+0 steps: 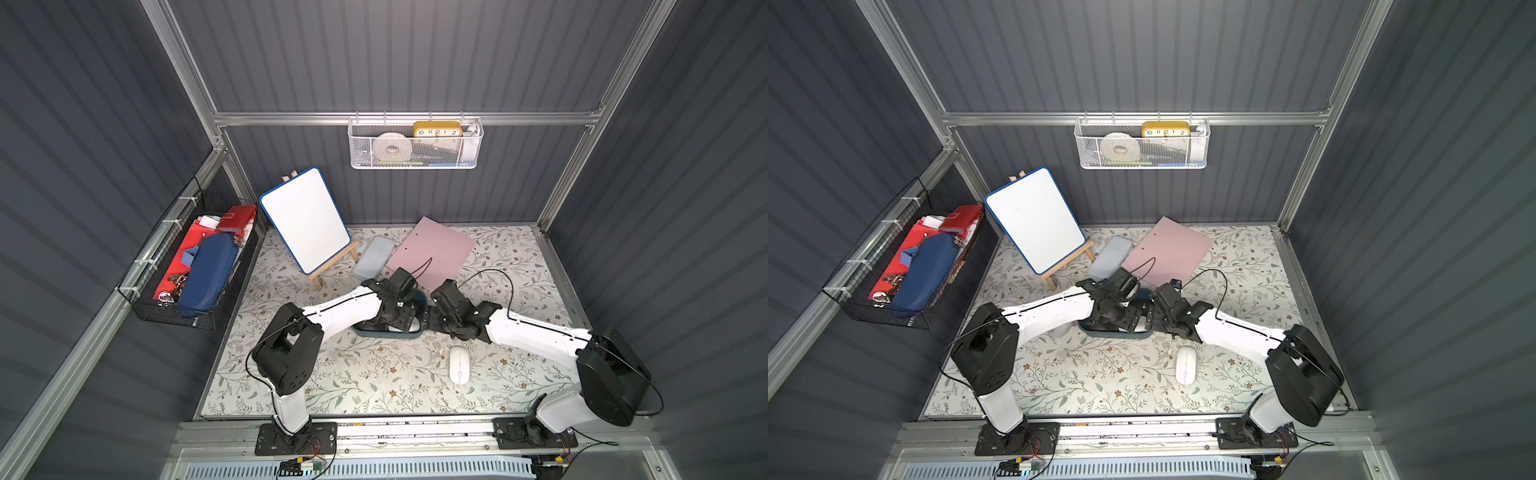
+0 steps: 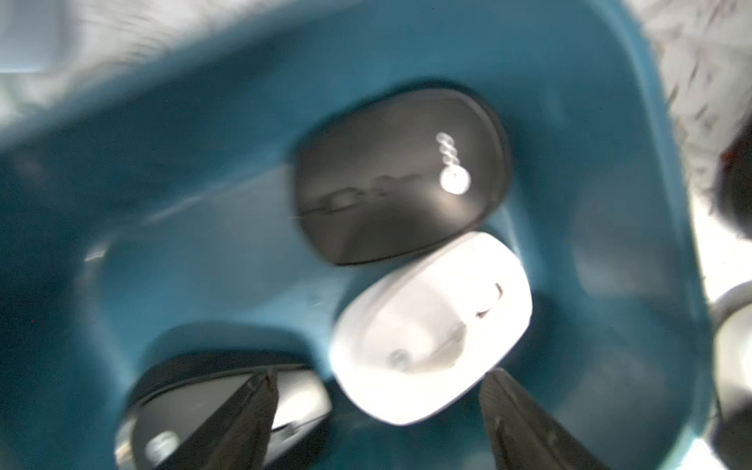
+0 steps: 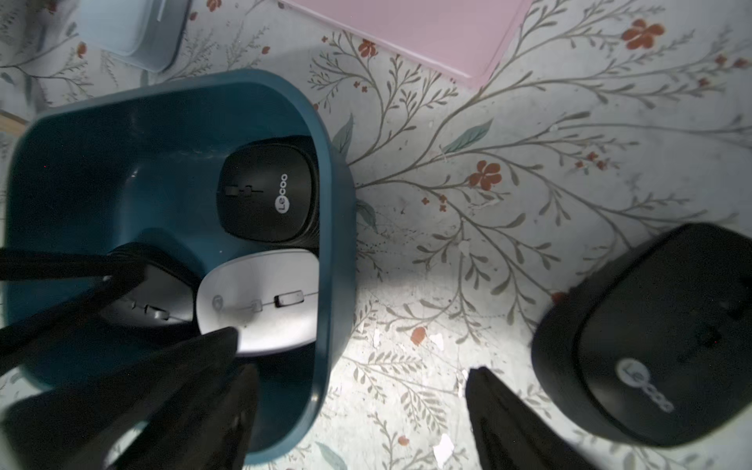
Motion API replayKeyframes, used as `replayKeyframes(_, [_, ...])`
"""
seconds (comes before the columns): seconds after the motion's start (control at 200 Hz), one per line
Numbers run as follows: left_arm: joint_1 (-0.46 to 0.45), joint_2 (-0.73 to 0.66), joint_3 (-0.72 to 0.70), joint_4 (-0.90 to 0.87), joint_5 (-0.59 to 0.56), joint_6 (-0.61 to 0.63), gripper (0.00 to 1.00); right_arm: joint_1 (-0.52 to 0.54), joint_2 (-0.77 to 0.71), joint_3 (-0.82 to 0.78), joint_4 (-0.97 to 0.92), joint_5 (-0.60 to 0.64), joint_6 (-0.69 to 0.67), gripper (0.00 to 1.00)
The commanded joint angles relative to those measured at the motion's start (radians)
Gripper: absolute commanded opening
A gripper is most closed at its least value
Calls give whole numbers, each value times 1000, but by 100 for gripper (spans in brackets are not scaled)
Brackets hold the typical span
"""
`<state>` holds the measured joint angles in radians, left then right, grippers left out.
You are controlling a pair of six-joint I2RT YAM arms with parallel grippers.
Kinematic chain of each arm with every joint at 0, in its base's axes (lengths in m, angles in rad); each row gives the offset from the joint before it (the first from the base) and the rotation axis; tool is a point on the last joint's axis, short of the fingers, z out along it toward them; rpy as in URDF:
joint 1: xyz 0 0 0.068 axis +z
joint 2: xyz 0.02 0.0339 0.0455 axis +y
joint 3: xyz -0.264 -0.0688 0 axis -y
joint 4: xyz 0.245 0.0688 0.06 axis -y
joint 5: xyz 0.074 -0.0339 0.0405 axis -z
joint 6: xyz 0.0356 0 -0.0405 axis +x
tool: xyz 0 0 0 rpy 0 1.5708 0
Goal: Take out the mouse from the storage box
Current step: Adjust the storage box at the center of the board.
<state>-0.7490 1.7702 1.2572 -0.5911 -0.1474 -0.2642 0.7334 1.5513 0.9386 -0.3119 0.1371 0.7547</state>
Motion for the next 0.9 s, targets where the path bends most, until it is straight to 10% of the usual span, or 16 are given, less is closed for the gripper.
replayKeyframes(0.0, [25, -68, -15, 37, -21, -47, 85, -25, 67, 47, -29, 40, 11, 84])
replayKeyframes(0.895, [-41, 33, 11, 119, 133, 51, 90, -298, 447, 521, -74, -140, -193, 81])
